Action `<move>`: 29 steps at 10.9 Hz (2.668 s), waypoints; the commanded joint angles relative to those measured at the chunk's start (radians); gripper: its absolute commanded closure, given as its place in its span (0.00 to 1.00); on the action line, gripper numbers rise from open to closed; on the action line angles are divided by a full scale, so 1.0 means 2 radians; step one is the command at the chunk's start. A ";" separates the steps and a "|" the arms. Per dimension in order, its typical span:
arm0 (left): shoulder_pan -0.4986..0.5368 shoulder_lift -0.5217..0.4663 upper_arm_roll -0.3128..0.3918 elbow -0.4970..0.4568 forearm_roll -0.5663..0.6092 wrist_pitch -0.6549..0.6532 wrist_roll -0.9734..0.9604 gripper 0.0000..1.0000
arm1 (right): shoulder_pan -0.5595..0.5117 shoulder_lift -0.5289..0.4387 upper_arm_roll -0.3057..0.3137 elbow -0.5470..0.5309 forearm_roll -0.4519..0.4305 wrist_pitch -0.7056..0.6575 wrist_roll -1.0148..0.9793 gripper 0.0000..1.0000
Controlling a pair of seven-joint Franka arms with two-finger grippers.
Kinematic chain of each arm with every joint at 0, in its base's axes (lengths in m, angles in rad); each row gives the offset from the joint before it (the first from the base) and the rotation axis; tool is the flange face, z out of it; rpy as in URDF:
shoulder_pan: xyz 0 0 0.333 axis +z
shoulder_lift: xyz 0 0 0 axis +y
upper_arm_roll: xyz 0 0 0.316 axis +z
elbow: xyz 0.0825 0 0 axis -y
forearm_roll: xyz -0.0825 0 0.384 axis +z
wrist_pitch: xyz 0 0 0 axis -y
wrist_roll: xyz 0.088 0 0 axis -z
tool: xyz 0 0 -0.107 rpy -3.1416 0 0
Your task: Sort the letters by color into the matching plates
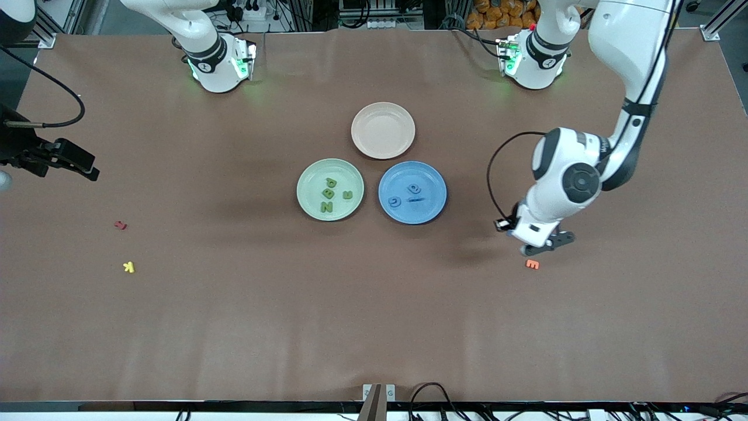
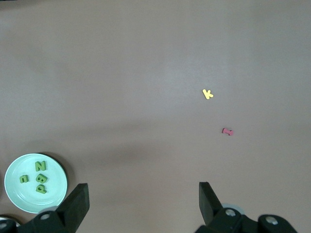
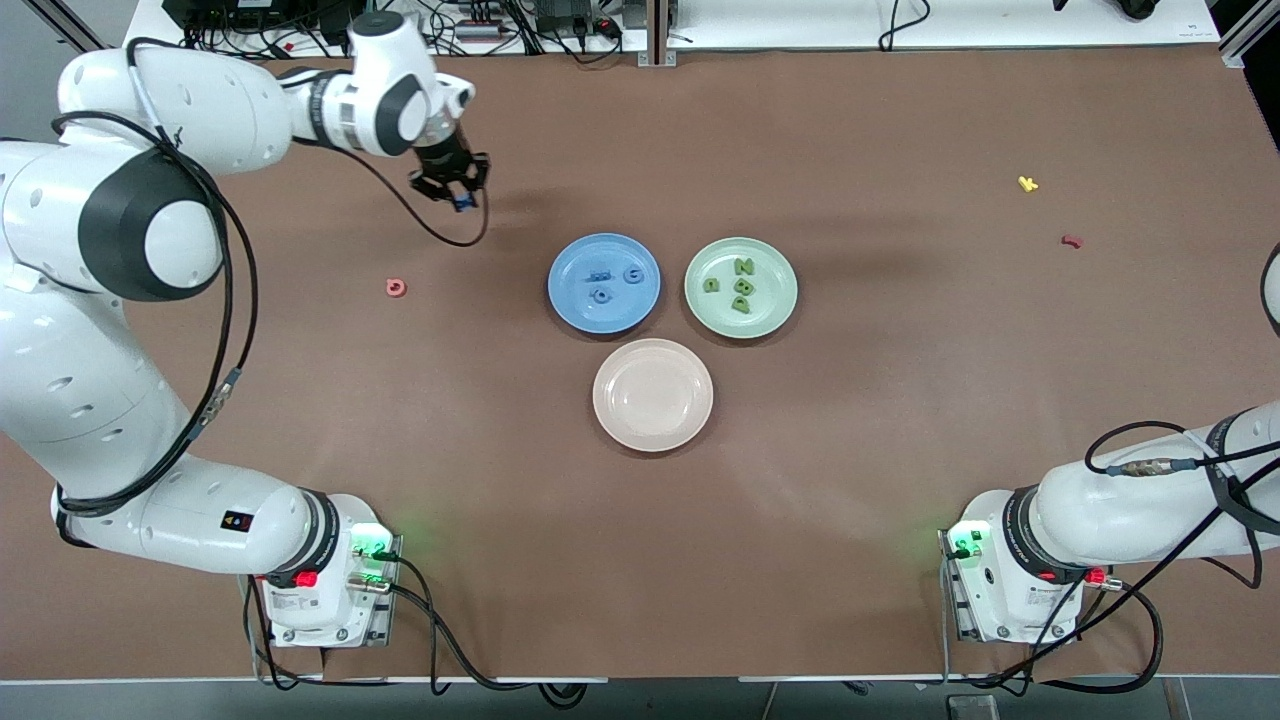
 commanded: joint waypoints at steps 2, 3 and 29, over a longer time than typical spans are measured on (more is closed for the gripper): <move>-0.019 -0.004 -0.062 0.019 0.009 -0.019 -0.019 1.00 | 0.000 -0.002 0.000 -0.002 0.005 0.003 -0.003 0.00; -0.022 -0.003 -0.074 0.021 0.009 -0.019 -0.030 1.00 | 0.000 -0.002 0.000 -0.002 0.005 0.003 -0.003 0.00; -0.026 -0.037 -0.032 0.052 0.051 -0.141 0.059 0.00 | 0.000 0.000 0.000 -0.004 0.005 0.003 -0.003 0.00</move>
